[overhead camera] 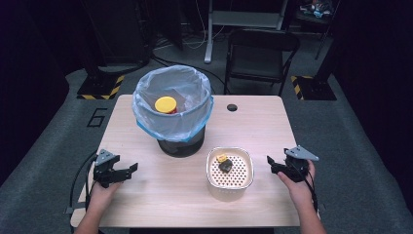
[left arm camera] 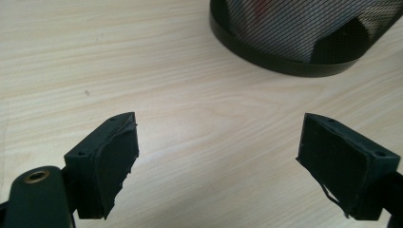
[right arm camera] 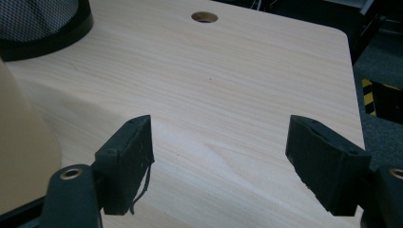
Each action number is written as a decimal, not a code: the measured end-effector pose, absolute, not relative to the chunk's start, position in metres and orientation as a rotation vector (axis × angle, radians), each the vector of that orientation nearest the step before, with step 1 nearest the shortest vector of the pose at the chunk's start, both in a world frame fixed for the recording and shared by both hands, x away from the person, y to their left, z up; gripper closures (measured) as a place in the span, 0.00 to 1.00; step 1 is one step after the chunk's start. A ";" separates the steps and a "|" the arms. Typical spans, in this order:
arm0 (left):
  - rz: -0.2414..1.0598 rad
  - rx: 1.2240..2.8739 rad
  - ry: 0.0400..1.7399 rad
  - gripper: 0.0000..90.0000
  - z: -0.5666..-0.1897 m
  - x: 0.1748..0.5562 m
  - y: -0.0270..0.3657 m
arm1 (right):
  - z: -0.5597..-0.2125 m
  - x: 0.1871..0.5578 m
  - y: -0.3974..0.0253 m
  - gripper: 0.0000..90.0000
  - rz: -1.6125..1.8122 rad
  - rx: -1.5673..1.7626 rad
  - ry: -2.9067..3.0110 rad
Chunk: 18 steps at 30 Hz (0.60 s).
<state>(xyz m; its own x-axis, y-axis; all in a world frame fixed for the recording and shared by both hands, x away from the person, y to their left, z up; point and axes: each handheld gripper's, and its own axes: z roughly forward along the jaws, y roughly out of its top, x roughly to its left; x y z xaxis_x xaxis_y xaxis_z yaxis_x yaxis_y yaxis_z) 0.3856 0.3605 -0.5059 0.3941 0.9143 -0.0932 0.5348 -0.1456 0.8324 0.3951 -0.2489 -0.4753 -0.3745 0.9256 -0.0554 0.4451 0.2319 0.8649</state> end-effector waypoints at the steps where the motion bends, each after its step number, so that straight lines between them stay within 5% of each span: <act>1: 0.569 1.820 1.261 0.15 -0.508 0.386 0.362 | -0.477 0.396 -0.249 0.26 1.061 1.256 1.933; 18: 0.594 1.851 1.302 0.13 -0.518 0.383 0.367 | -0.508 0.402 -0.250 0.26 0.909 1.244 2.026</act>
<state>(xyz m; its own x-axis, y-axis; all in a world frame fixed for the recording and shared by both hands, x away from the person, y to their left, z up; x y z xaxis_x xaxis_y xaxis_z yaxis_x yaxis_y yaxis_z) 0.3830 0.3670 -0.5182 0.3660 0.9287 -0.0598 0.5638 -0.1701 0.8082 0.4022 -0.2504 -0.5084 -0.3909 0.9115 -0.1281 0.5103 0.3305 0.7939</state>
